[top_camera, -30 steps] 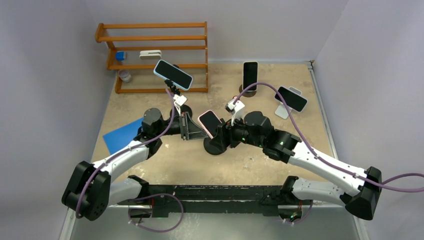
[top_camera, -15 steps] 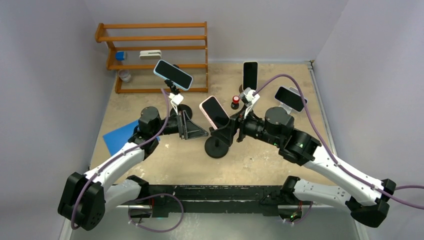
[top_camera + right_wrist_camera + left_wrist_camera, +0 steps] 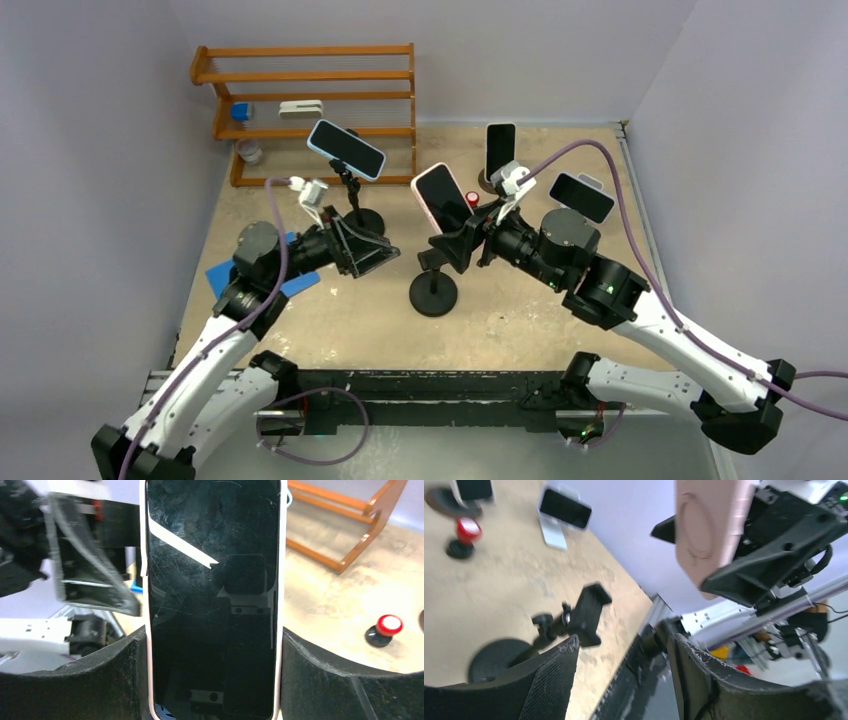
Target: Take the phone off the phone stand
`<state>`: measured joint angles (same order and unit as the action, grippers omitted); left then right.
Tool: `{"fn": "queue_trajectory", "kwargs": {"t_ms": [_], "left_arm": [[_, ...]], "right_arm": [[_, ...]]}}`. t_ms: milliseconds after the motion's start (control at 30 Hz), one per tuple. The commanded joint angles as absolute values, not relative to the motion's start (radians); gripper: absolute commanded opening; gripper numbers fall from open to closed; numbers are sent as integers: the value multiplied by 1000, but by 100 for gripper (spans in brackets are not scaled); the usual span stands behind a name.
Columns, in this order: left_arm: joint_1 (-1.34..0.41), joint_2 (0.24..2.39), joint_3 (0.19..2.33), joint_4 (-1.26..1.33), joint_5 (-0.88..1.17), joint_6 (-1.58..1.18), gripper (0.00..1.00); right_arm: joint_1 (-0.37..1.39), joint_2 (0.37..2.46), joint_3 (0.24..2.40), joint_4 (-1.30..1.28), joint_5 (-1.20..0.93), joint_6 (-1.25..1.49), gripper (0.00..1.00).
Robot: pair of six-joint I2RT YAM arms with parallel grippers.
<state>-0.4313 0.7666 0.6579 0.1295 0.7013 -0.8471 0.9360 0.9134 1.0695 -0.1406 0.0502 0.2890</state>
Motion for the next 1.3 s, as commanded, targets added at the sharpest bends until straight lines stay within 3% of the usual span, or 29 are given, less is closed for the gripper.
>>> {"fn": "queue_trajectory", "kwargs": {"t_ms": [0,233,333,500,967,1267], "left_arm": [[-425,662,740,109,521,-718,64],[-425,620,791,203,426,-640,68],[-425,651,829,198,426,-668,80],[-425,705,863,202,461,-682,84],[-425,775,840,390,536,-742,79],[-425,703,831,318,483,-714,80]], "right_arm": [[947,944,1154,56,168,187,0],[1100,1010,1132,261,418,100,0],[1167,1043,1125,344,541,78,0],[1239,1081,1102,463,645,39,0],[1329,1177,1105,543,772,6,0],[1330,1125,1071,527,803,51,0]]}}
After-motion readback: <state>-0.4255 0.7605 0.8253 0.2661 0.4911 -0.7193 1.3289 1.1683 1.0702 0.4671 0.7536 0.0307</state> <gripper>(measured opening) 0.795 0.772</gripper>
